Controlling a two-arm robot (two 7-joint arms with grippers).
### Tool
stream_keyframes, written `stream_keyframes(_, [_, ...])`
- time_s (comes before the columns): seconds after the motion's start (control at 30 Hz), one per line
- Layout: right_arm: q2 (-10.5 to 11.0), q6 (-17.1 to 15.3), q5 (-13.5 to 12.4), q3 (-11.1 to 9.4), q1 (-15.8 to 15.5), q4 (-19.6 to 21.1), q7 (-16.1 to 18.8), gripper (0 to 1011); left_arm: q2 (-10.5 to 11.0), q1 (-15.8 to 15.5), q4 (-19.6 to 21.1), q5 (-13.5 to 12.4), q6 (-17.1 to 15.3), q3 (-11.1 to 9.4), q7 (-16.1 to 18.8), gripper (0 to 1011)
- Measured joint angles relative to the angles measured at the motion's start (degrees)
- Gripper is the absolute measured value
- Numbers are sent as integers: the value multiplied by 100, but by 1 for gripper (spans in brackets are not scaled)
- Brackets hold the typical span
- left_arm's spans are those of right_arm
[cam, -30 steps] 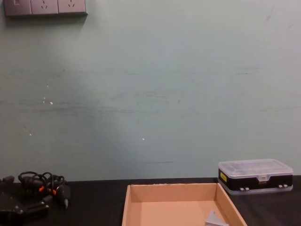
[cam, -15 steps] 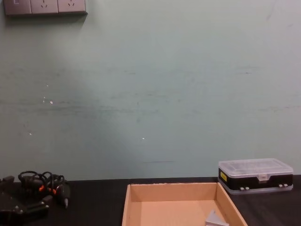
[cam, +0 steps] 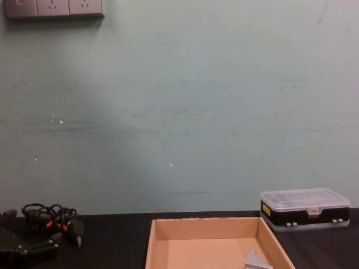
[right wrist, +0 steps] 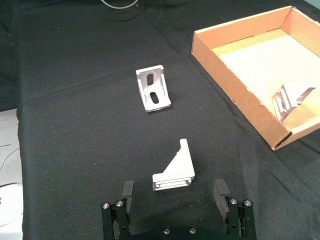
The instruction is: Use one hand to pick up the angle iron from the table and place it into the box.
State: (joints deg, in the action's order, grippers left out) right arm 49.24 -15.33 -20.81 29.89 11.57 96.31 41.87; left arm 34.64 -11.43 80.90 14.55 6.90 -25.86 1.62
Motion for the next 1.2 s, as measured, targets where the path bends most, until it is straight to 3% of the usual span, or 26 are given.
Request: stream_keyframes(1.2, [-309,89,104,490,505,-461,120,994,0,0,0,0,0,0,0,1000])
